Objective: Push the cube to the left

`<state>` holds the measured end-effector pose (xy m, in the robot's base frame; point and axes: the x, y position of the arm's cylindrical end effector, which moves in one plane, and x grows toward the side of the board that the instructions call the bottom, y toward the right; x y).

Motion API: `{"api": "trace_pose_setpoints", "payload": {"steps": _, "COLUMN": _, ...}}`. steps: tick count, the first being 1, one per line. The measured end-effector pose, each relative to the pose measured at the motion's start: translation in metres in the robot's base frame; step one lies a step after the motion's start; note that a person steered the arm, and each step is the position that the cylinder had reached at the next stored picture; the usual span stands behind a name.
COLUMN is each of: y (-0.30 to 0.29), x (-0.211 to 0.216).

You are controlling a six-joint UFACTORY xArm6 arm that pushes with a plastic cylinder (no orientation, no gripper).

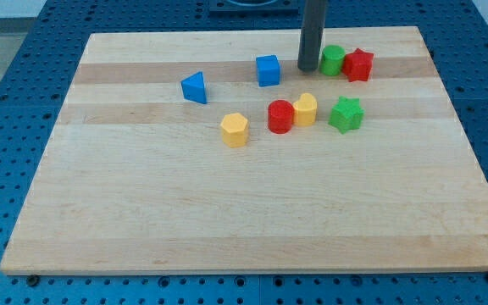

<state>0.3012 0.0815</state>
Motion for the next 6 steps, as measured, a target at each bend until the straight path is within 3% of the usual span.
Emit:
{"api": "trace_pose_setpoints", "payload": {"steps": 1, "y": -0.017, "x": 0.019}}
{"api": "trace_pose_setpoints", "payload": {"steps": 4, "y": -0.036, "x": -0.025}}
{"api": "trace_pose_setpoints", "payload": {"steps": 6, "y": -0.04, "x": -0.013}}
